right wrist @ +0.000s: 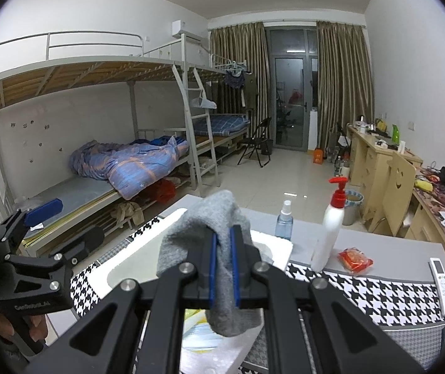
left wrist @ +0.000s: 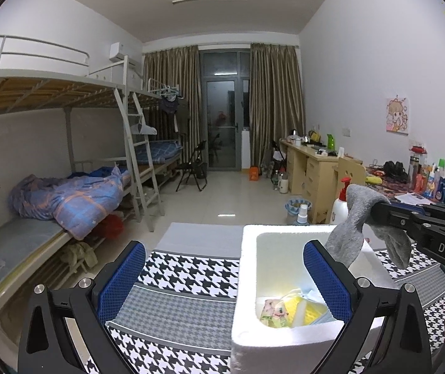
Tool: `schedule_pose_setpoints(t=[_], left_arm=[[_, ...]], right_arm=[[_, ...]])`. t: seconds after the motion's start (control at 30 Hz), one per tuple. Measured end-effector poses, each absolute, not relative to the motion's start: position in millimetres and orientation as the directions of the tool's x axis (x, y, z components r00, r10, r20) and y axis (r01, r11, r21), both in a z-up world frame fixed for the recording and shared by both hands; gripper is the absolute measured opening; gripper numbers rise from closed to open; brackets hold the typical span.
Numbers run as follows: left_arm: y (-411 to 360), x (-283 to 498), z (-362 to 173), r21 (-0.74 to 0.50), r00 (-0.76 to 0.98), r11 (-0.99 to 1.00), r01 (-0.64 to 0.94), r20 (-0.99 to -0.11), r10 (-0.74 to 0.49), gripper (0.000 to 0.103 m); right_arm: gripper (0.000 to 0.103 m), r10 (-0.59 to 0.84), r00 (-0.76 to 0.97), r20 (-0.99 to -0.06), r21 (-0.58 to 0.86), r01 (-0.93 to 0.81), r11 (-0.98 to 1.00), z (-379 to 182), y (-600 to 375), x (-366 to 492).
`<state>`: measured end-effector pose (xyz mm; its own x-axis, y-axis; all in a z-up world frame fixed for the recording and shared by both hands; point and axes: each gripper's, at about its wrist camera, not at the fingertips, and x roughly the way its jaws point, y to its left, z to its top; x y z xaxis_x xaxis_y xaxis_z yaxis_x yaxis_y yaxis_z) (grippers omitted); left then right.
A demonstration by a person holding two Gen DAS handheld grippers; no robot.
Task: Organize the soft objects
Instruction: 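Lower the foam stick into the foam box and open the left gripper, then lower the grey sock into the foam box and open the right gripper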
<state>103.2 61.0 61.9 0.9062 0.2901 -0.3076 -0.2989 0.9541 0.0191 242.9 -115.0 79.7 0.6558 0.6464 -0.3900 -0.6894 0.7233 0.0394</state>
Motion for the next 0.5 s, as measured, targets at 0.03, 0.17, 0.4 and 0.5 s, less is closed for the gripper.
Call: schedule_pose_setpoints(t=[0.03, 0.17, 0.4, 0.5], left_arm=[[62, 103, 62, 0.018, 0.906, 0.954, -0.300, -0.308, 0.291, 0.102], [64, 100, 61, 0.017, 0.907, 0.954, -0.301, -0.303, 0.292, 0.102], [68, 100, 58, 0.008, 0.904, 0.950, -0.312, -0.307, 0.299, 0.102], [71, 99, 57, 0.003, 0.902, 0.948, -0.319, -0.307, 0.304, 0.102]], right_arm=[[0.011, 0.647, 0.653, -0.395, 0.039, -0.691, 0.722, 79, -113, 244], [0.011, 0.647, 0.638, -0.417, 0.049, -0.695, 0.717, 76, -108, 247], [0.012, 0.637, 0.623, -0.454, 0.041, -0.699, 0.713, 70, -96, 249], [0.017, 0.635, 0.616, -0.465, 0.025, -0.708, 0.705, 69, -91, 246]])
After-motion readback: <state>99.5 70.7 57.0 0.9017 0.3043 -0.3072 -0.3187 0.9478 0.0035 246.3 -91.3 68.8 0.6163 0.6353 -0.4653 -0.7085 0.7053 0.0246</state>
